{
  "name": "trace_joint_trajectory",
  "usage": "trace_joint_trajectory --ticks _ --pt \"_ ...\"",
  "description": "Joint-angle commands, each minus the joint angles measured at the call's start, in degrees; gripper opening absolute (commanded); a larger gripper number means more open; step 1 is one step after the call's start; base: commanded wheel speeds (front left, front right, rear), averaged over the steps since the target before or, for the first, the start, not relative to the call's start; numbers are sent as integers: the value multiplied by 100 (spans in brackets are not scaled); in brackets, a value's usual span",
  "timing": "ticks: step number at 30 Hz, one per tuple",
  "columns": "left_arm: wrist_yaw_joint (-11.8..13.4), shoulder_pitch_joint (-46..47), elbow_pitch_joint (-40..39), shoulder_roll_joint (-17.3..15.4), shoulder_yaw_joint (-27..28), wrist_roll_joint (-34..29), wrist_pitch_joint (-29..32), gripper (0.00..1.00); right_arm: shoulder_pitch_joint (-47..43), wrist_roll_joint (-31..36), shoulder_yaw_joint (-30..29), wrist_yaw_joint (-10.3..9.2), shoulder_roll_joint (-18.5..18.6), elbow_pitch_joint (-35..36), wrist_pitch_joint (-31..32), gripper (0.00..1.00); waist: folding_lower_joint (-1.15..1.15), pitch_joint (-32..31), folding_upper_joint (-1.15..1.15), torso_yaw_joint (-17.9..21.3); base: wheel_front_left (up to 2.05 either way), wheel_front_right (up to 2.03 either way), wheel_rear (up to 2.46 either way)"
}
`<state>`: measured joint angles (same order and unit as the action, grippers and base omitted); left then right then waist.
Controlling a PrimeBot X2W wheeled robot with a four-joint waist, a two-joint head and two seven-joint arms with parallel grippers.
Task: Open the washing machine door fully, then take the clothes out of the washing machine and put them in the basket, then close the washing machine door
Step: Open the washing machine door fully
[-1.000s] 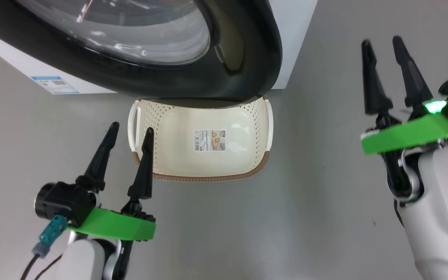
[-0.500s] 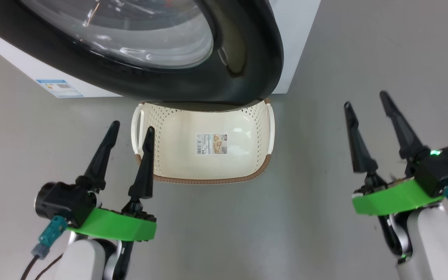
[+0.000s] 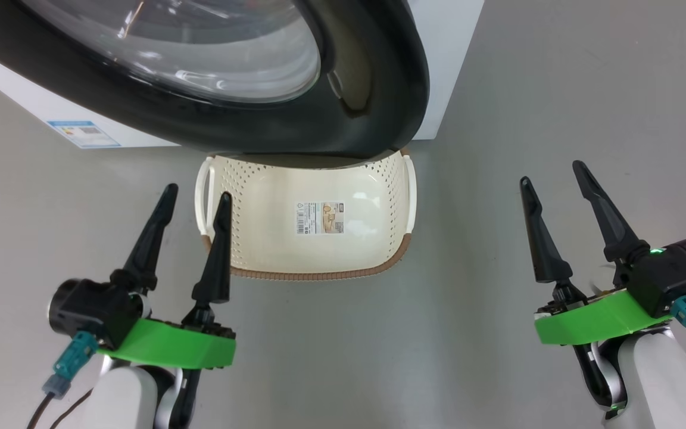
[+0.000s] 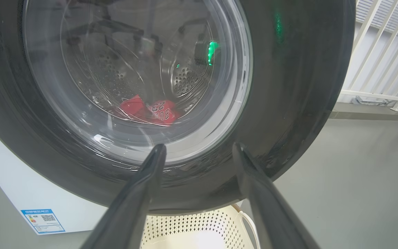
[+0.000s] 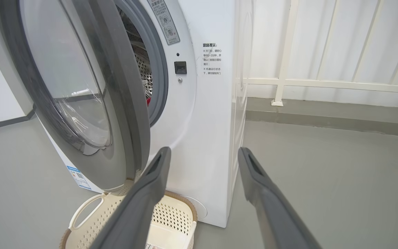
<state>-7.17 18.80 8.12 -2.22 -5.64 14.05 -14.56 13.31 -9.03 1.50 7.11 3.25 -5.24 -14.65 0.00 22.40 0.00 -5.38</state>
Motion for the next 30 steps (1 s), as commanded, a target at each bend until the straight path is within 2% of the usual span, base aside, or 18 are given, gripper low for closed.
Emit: trace_joint_trajectory --ticks 1,21,22,23,24,25,27,30 --pt "-32 -19 -172 -78 211 -71 -44 100 40 -28 169 37 -35 161 -35 100 0 17 0 8 0 0 0" --pt "-32 -13 -202 -85 235 -81 -44 100 40 -2 214 37 -36 110 -35 100 0 66 0 55 0 0 0" --pt "-32 -10 -202 -85 235 -80 -44 100 43 2 221 37 -36 101 -35 97 0 68 0 55 0 0 0" --pt "-32 -9 -200 -84 234 -81 -44 100 50 2 241 37 -35 87 -35 49 0 68 0 54 0 0 0" --pt "-32 -8 -199 -84 236 -81 -44 100 61 -3 259 37 -27 67 -35 33 0 68 0 55 0 0 0" --pt "-32 -7 -197 -83 237 -82 -44 100 83 -23 273 37 -20 44 -35 21 0 67 0 56 0 0 0" --pt "-32 -7 -194 -83 241 -83 -44 100 146 -153 238 37 -22 -2 -35 0 0 65 0 56 0 0 0" --pt "-32 -11 -192 -81 236 -80 -44 100 269 -405 145 37 -27 -76 -35 0 0 61 0 45 0 0 0"
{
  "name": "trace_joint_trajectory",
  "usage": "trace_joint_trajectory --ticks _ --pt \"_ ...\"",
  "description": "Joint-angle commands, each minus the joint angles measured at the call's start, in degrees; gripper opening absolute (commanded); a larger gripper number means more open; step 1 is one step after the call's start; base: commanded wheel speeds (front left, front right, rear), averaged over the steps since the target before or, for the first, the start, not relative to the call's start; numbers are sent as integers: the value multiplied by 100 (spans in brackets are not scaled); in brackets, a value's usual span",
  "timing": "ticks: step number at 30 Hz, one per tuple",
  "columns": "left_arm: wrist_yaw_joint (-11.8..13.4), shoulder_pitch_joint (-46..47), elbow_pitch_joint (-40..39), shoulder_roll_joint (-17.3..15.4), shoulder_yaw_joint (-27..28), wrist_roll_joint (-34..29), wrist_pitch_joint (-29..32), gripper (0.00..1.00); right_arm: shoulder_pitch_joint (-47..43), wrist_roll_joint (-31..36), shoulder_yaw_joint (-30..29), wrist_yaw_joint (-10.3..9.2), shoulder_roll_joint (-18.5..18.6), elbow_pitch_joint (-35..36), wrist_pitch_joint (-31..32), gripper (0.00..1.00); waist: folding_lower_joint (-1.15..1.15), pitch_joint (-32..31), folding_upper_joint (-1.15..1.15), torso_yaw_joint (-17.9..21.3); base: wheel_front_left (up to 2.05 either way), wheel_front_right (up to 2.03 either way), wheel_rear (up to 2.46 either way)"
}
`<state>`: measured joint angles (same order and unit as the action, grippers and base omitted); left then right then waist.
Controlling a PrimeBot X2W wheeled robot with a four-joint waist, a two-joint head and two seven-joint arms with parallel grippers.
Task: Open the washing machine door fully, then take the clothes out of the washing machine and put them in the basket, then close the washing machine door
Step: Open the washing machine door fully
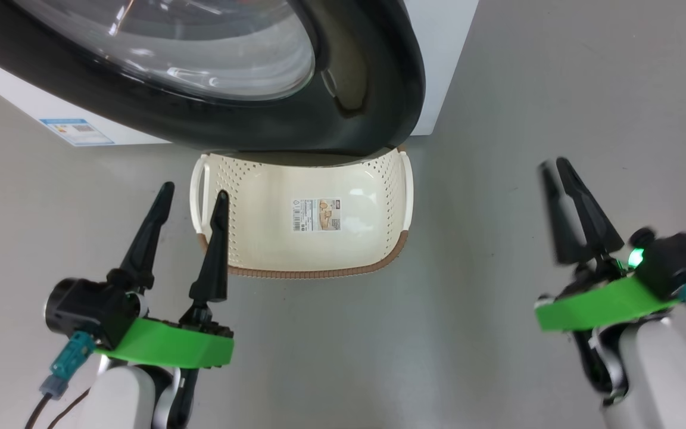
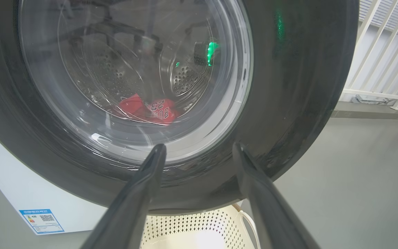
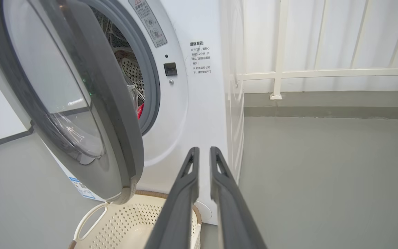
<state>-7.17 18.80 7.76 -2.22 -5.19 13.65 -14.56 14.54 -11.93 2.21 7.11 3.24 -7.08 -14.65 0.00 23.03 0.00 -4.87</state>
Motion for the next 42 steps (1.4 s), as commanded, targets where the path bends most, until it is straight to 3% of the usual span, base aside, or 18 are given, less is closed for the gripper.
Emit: trace_joint_trajectory --ticks 1,4,9,21,25,33,42 --pt "-32 -13 -156 -80 189 -38 -44 100 200 -223 25 37 -28 83 -35 0 0 -4 0 -9 0 0 0" --pt "-32 -16 -163 -77 177 -29 -44 100 406 -857 -105 37 -33 -29 -35 0 0 1 0 -25 0 0 0" --pt "-32 -11 -140 -74 153 -16 -44 100 925 -2745 -143 37 -34 -322 -35 0 0 6 0 -46 0 0 0" --pt "-32 49 -84 -69 56 5 -44 100 2312 -6465 988 37 -34 -1142 220 0 0 14 0 -214 0 0 0" --pt "-32 70 -63 -69 20 0 -44 100 2742 -7396 973 37 9 -1336 937 0 0 22 0 -277 0 0 0" --pt "-32 78 -8 -68 -94 -1 -44 100 3583 -8768 847 37 139 -2135 3040 0 0 1 0 -402 0 0 0" --pt "-32 73 23 -68 -173 7 -44 100 4219 -9169 1103 37 381 -2882 4991 0 0 -5 0 -529 0 0 0"
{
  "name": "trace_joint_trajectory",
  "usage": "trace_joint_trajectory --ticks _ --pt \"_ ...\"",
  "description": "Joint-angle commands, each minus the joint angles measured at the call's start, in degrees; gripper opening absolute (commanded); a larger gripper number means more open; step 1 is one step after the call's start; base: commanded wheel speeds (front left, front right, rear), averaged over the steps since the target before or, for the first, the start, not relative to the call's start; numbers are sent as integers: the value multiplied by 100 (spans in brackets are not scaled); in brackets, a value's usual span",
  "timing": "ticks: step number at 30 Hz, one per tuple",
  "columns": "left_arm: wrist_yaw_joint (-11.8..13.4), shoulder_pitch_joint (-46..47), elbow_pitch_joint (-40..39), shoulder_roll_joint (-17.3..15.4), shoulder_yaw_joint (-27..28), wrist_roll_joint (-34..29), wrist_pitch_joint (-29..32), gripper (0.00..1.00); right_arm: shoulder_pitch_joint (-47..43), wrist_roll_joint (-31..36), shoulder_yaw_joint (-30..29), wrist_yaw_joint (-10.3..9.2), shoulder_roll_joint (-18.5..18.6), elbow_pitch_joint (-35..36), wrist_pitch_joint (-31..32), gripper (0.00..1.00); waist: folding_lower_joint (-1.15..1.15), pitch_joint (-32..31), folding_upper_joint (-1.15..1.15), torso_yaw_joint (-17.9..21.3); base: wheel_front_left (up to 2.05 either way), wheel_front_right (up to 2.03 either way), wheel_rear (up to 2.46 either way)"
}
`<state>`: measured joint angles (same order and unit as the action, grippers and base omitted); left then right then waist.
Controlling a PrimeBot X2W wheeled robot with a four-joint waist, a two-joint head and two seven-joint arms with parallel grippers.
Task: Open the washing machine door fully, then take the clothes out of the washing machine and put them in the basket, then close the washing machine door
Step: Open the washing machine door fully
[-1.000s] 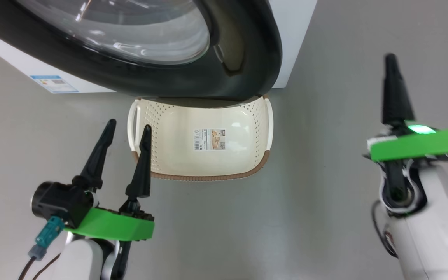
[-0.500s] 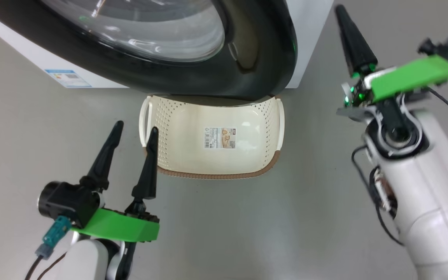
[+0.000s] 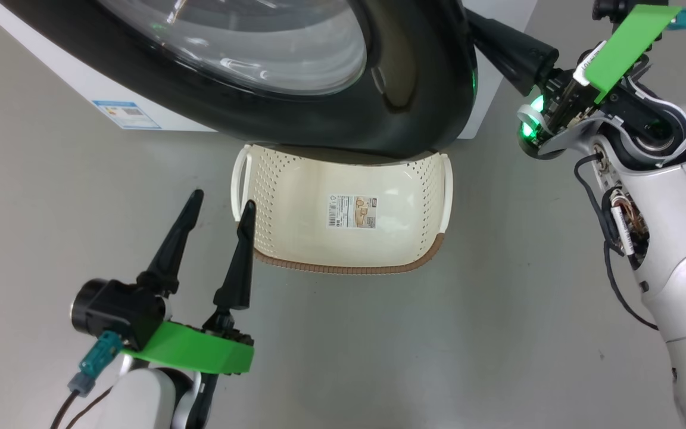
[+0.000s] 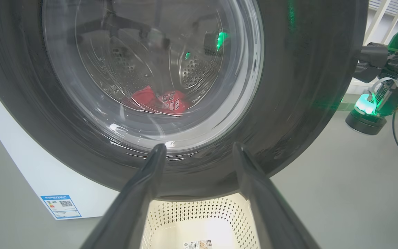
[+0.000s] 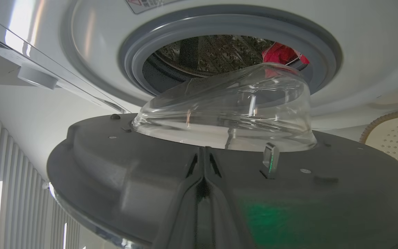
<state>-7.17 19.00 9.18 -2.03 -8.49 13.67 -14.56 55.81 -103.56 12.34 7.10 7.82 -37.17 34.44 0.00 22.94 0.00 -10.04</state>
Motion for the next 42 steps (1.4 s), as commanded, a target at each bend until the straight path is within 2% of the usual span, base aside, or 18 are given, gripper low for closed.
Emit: trace_joint_trajectory --ticks 1,10,22,42 --pt "-32 56 -118 -87 154 6 -44 100 123 5 118 39 -67 97 200 0 0 10 0 -23 0 0 0" --pt "-32 68 -82 -87 166 16 -44 100 117 253 307 39 -54 192 811 0 0 -28 0 -77 0 0 0" --pt "-32 -65 -52 -86 220 14 -44 100 -370 421 397 39 -202 454 1169 0 0 -373 0 -204 0 0 0" --pt "-32 -662 65 -85 524 91 -44 100 -1331 605 707 39 -433 467 1541 0 0 -1361 0 -823 0 0 0"
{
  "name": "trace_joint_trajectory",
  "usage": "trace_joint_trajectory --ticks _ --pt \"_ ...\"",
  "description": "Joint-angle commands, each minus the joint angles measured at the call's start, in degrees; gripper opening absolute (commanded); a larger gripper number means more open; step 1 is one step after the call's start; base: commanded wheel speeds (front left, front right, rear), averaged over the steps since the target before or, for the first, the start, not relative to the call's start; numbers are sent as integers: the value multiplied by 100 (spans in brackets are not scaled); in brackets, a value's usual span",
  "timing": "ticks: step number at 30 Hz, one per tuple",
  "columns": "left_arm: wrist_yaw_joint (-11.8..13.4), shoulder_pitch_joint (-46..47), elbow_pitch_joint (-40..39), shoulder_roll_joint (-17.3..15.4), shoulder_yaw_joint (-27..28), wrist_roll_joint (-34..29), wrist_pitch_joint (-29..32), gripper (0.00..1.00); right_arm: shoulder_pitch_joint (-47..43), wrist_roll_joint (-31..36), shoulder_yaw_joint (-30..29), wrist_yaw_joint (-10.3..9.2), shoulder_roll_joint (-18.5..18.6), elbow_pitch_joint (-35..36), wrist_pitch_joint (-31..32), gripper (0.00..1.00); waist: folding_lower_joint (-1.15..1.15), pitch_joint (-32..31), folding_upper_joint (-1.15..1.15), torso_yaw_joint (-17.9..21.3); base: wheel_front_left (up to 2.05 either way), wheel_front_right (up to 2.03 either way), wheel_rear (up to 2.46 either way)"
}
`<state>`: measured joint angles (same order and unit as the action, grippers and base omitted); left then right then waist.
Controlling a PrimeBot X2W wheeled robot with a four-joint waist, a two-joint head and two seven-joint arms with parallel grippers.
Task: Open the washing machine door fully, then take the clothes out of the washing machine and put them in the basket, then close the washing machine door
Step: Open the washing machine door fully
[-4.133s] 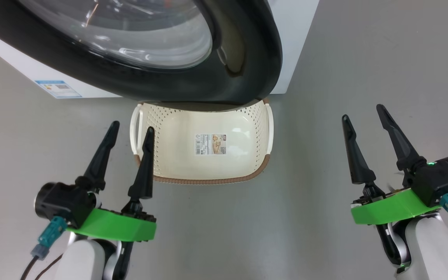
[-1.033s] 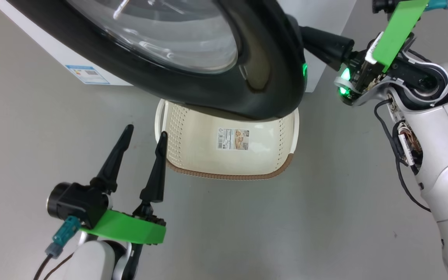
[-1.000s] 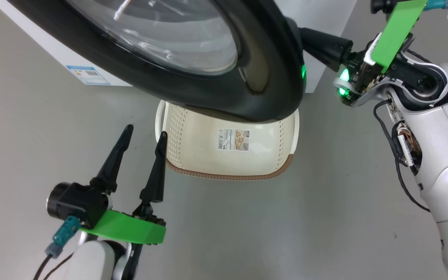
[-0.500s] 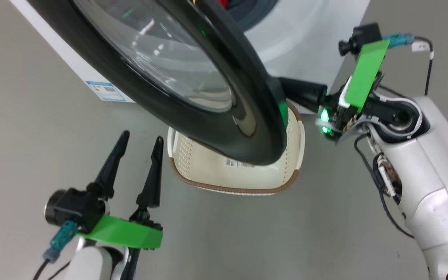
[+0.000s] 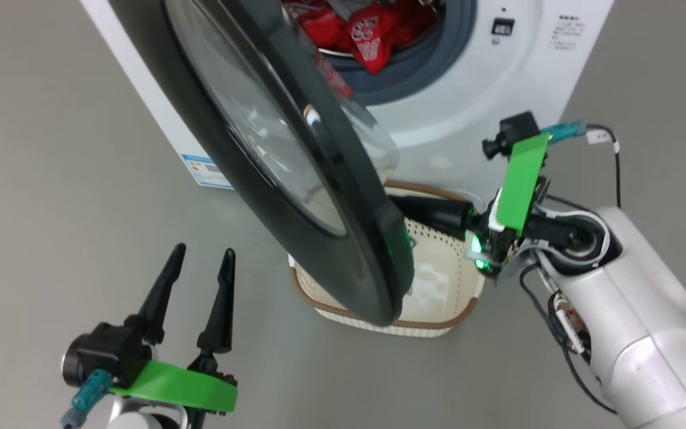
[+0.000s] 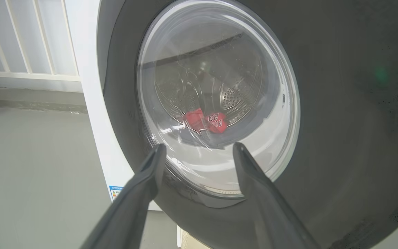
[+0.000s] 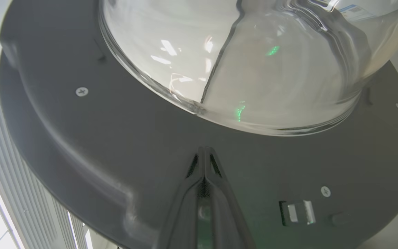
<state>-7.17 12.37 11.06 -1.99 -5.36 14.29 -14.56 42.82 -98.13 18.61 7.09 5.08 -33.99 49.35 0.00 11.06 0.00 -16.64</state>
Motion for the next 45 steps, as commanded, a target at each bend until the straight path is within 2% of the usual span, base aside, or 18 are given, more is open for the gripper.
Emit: trace_joint_trajectory --ticks 1,13,24,36,45 --pt "-32 -28 -115 -89 218 30 -44 100 -78 57 106 40 -168 141 59 0 0 -224 0 -203 0 0 0" --pt "-32 -283 29 -89 260 -11 -44 100 -499 109 459 40 -216 106 -49 0 0 -753 0 -710 0 0 0" --pt "-32 -332 179 -89 165 -43 -44 100 -671 -205 840 40 -219 59 -278 0 0 -996 0 -1271 0 0 0" --pt "-32 -400 28 -94 286 -8 -44 100 -402 -483 1393 40 -220 8 -468 0 0 -811 0 -1394 0 0 0" --pt "-32 -430 223 -90 337 82 -44 100 -372 -506 1416 40 -220 -124 -636 0 0 -855 0 -1358 0 0 0"
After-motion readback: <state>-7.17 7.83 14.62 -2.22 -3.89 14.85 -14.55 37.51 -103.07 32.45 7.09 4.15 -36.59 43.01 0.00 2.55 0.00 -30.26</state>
